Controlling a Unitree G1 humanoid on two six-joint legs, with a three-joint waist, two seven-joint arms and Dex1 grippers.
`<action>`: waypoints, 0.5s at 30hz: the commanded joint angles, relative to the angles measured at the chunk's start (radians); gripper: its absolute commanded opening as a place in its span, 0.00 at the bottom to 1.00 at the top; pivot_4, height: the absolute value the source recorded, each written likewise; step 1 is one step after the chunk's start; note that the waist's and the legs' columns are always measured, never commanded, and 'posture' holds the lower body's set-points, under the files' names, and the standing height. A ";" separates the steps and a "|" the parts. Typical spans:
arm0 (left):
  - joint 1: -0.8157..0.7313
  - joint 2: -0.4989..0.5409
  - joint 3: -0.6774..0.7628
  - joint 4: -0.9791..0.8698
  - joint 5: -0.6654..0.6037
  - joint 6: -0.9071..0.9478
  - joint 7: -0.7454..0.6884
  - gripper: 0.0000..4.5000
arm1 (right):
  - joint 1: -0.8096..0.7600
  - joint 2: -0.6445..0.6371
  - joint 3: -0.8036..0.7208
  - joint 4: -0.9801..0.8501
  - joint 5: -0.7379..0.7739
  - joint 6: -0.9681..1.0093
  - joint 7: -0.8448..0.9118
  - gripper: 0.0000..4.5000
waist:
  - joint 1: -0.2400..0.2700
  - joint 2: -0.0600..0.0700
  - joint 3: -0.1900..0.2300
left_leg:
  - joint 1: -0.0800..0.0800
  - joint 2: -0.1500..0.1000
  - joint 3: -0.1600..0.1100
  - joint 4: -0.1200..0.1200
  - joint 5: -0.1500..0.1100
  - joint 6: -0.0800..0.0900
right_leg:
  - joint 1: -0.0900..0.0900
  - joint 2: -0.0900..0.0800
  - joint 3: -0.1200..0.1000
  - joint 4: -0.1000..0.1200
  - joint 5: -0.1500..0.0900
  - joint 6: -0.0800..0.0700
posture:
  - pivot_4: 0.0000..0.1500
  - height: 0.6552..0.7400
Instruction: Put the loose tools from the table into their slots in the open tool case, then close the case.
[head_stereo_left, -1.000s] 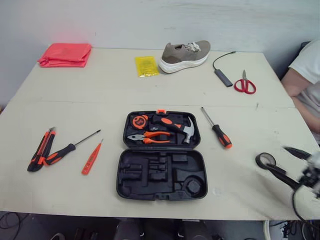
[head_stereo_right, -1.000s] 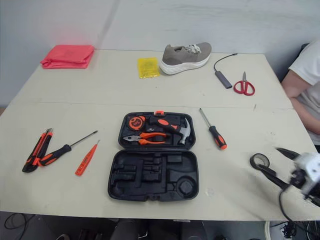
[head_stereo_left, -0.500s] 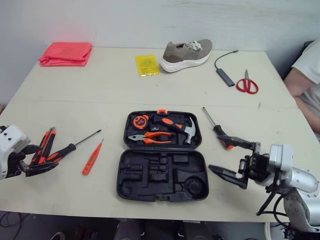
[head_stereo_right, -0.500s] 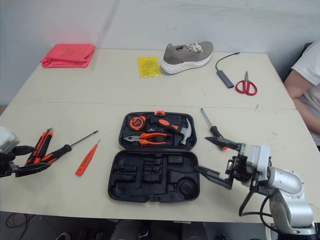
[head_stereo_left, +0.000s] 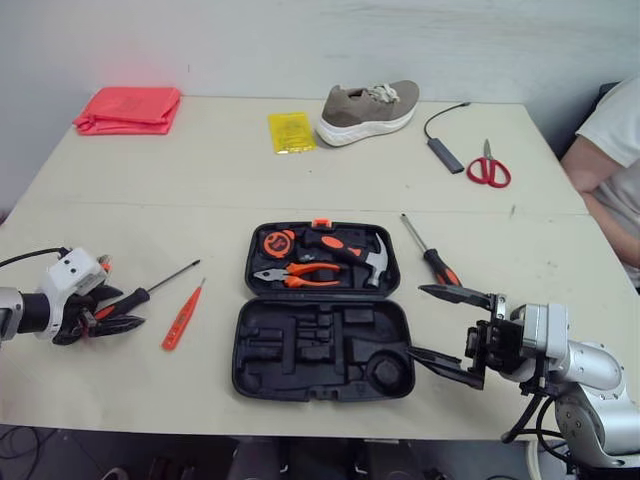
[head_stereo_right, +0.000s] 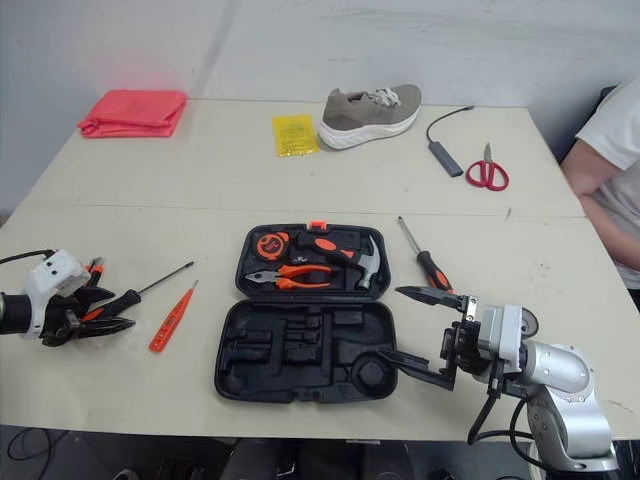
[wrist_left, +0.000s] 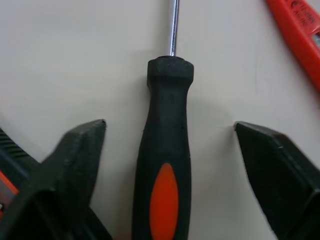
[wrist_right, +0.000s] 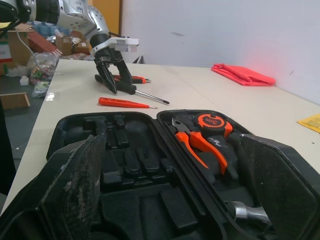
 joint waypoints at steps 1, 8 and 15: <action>0.027 0.034 -0.051 0.031 0.057 -0.007 -0.045 0.54 | 0.001 -0.011 -0.035 -0.020 0.004 -0.019 -0.013 1.00 | -0.002 0.000 0.000 | 0.000 0.000 0.000 0.000 0.000 0.000 | 0.000 0.000 0.000 0.000 0.000 0.000 | 1.00 1.00; -0.066 -0.016 0.100 -0.121 -0.087 -0.024 -0.036 0.17 | 0.007 -0.015 -0.068 0.004 -0.007 -0.033 -0.031 1.00 | 0.010 -0.001 0.001 | -0.001 0.001 -0.002 0.002 -0.001 0.000 | 0.000 0.000 0.000 0.001 0.000 -0.001 | 1.00 1.00; -0.064 0.057 0.087 -0.623 -0.224 0.247 -0.065 0.17 | -0.001 -0.036 -0.090 0.101 -0.042 -0.083 -0.010 1.00 | 0.011 -0.003 0.003 | -0.001 -0.001 -0.001 0.003 -0.001 0.001 | 0.002 -0.001 0.000 0.000 0.000 0.000 | 1.00 1.00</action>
